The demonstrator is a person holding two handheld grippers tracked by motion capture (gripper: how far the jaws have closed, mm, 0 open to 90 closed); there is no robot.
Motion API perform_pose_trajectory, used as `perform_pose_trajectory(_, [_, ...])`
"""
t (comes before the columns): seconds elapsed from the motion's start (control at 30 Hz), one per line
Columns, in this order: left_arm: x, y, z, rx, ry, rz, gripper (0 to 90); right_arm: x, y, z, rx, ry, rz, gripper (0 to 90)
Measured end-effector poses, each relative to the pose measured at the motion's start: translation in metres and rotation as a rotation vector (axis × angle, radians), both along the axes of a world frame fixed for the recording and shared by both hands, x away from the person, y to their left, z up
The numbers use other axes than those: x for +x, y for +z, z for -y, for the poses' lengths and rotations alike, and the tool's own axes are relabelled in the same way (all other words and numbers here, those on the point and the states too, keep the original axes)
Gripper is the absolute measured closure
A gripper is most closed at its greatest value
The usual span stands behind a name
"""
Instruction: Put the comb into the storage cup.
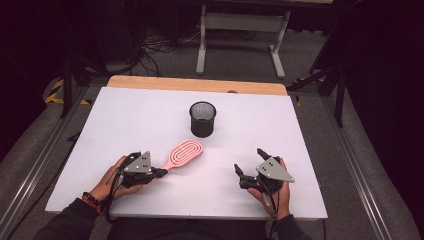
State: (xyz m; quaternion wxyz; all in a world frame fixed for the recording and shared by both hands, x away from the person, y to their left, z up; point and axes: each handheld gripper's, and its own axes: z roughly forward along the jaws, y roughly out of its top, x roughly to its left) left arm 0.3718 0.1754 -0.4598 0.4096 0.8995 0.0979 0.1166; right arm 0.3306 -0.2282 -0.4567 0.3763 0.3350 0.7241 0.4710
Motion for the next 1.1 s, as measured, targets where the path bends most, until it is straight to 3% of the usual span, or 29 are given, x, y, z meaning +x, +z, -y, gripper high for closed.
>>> perform_pose_trajectory(0.1, [0.002, 0.007, -0.005, -0.039, 0.058, -0.018, 87.9, 0.000, 0.000, 0.001, 0.001, -0.005, -0.002, 10.8])
perform_pose_trajectory(0.2, [0.007, 0.015, -0.009, -0.069, 0.166, -0.092, 74.8, -0.001, 0.001, 0.001, 0.015, -0.010, 0.015, 11.7])
perform_pose_trajectory(0.27, [0.008, 0.018, -0.009, -0.067, 0.176, -0.098, 69.1, -0.002, 0.002, 0.001, 0.008, -0.014, 0.022, 11.8])
perform_pose_trajectory(0.3, [0.008, 0.021, -0.004, -0.009, 0.228, -0.113, 57.2, -0.002, 0.002, 0.001, 0.006, -0.016, 0.013, 11.7])
perform_pose_trajectory(0.37, [0.009, 0.022, -0.001, 0.013, 0.241, -0.121, 45.6, -0.001, 0.001, 0.002, 0.006, -0.017, 0.007, 11.7])
perform_pose_trajectory(0.4, [0.011, 0.023, 0.005, 0.064, 0.292, -0.139, 41.3, 0.000, 0.001, 0.002, 0.006, -0.017, 0.004, 11.7])
perform_pose_trajectory(0.43, [0.011, 0.023, 0.005, 0.064, 0.292, -0.139, 36.7, 0.000, 0.001, 0.002, 0.006, -0.017, 0.004, 11.7])
perform_pose_trajectory(0.47, [0.015, 0.024, 0.011, 0.103, 0.311, -0.185, 32.7, 0.000, 0.000, 0.001, -0.001, -0.019, -0.001, 11.9])
perform_pose_trajectory(0.53, [0.017, 0.024, 0.015, 0.120, 0.314, -0.207, 27.4, 0.000, 0.000, 0.000, -0.006, -0.017, -0.003, 11.9])
perform_pose_trajectory(0.57, [0.021, 0.023, 0.023, 0.170, 0.306, -0.246, 25.1, 0.000, 0.000, 0.000, -0.008, -0.019, -0.002, 11.9])
perform_pose_trajectory(0.63, [0.023, 0.022, 0.028, 0.187, 0.309, -0.254, 24.1, 0.000, 0.000, 0.000, -0.009, -0.019, -0.003, 11.9])
perform_pose_trajectory(0.67, [0.029, 0.020, 0.037, 0.243, 0.308, -0.269, 22.7, 0.000, -0.001, 0.000, -0.010, -0.019, -0.008, 11.9])
perform_pose_trajectory(0.73, [0.032, 0.018, 0.041, 0.254, 0.312, -0.273, 22.3, 0.001, -0.001, 0.000, -0.013, -0.020, -0.011, 11.8])
perform_pose_trajectory(0.93, [0.048, 0.006, 0.054, 0.341, 0.314, -0.322, 23.5, 0.001, -0.002, 0.000, -0.016, -0.018, -0.019, 11.8])
perform_pose_trajectory(1.1, [0.050, 0.007, 0.055, 0.358, 0.306, -0.315, 28.7, 0.002, -0.002, -0.001, -0.016, -0.018, -0.021, 11.9])
